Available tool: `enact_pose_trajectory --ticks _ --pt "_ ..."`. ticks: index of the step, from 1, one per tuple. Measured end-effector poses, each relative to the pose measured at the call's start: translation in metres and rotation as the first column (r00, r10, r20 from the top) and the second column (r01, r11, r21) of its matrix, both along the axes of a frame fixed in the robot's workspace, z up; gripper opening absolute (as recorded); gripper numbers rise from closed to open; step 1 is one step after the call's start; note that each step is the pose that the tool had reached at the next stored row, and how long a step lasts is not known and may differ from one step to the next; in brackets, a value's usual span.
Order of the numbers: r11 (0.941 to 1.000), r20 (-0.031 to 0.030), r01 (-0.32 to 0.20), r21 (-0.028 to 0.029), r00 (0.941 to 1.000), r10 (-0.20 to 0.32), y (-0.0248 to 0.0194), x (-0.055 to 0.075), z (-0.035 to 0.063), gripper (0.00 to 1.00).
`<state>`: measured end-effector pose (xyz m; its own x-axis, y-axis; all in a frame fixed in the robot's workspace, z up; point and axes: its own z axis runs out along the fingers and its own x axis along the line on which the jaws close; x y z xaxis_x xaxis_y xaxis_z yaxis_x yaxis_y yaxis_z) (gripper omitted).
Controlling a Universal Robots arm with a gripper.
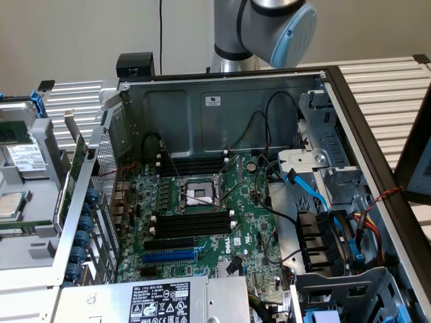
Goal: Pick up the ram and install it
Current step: 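Pick up the ram and move it above insertion slot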
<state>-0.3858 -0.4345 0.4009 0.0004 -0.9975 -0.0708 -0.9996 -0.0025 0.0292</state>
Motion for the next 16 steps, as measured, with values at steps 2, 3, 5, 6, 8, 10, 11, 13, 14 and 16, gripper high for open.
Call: enact_pose_trajectory --ticks 2,3,5,6,8,10,11,13,14,16 --pt "1.0 -0.0052 -0.001 0.0 1.0 0.001 -0.0001 0.007 0.0007 0.14" --pt "1.0 -0.0084 -0.001 -0.0001 1.0 0.001 -0.0003 0.01 0.0009 0.14" --pt "1.0 -0.0143 -0.002 -0.0001 0.9999 0.002 -0.0003 0.017 0.0013 0.14" --pt "1.0 -0.0178 -0.002 -0.0001 0.9998 0.002 -0.0003 0.02 0.0013 0.14" --pt "1.0 -0.0247 -0.004 0.0 0.9997 0.004 -0.0003 0.027 0.0016 0.14" --pt "1.0 -0.0256 -0.004 -0.0001 0.9997 0.004 -0.0004 0.035 0.0036 0.14" --pt "1.0 -0.0256 -0.005 0.0005 0.9997 0.005 -0.0004 0.039 0.0047 0.14" --pt "1.0 -0.0256 -0.006 0.0007 0.9997 0.006 -0.0004 0.043 0.0049 0.14" --pt "1.0 -0.0255 -0.007 0.0007 0.9997 0.007 -0.0004 0.046 0.005 0.14" --pt "1.0 -0.0256 -0.007 0.0007 0.9996 0.007 -0.0004 0.05 0.005 0.14"
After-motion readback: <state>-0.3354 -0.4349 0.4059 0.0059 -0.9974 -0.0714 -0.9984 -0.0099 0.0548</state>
